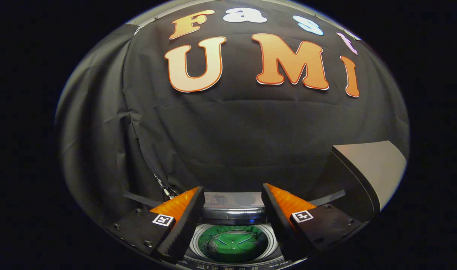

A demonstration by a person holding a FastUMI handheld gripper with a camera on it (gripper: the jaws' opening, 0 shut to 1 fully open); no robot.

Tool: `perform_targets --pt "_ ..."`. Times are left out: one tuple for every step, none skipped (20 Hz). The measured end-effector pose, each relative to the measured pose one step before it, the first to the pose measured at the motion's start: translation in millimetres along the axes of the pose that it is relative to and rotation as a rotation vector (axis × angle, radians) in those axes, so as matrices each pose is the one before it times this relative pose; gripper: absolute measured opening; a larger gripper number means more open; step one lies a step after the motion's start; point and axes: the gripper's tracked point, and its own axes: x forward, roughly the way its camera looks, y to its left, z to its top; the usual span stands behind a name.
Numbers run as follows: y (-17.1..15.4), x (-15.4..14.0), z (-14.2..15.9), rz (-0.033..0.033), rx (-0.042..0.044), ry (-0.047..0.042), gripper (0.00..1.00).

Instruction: Put the clothes into the washing machine and then close the washing machine lid.

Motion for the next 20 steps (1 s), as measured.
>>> perform_targets --pt "1.28 3.54 -7.10 -0.00156 0.00515 0.01385 0.99" --pt "-0.85 0.43 -12.22 -0.00274 0.00262 0.02792 0.98" --pt "-1.17 -2.21 -6.33 0.00112 0.00785 -0.00041 0.99" --pt "2.88 3.56 -6.73 0.00849 0.00937 0.00492 0.98" --pt "-0.02 2.68 -15.94 0.00574 0.01847 0.03781 0.98" --pt "-1.05 2.17 -22.26 0.00853 0.02401 0.05480 0.98" --pt "-2.21 4.00 -20.12 0.00288 0.01733 0.04484 0.99" --pt "-3.44 4.36 -15.11 -0.00653 0.01388 0.01837 0.99" --pt "-0.44 7.35 -8.73 -0.00626 0.00282 0.01959 0.99" --pt "-2.51 6.60 -14.10 -0.00438 0.00050 0.02107 0.99" --pt "-2.81 3.26 -12.70 -0.00297 -0.00174 0.02343 0.99" --pt "-2.26 1.74 -11.81 -0.00537 -0.00487 0.02242 0.99" --pt "-2.98 1.85 -10.57 -0.00683 -0.00422 0.01927 0.99" --pt "-3.27 3.05 -8.76 -0.00846 -0.00116 0.01631 0.99" --pt "-0.78 3.61 -4.36 -0.00112 0.00428 0.00930 0.99" --pt "1.02 3.99 -6.72 -0.00412 0.00405 0.01735 0.99" --pt "0.39 2.71 -5.95 -0.00234 0.00382 0.00945 0.99" --pt "0.12 1.67 -5.36 0.00074 -0.00040 0.01442 0.99" --pt "-1.06 2.75 -2.99 -0.00493 -0.00820 0.00624 0.99" --pt "-1.70 -2.17 -1.08 -0.00202 -0.00714 0.00469 0.99"
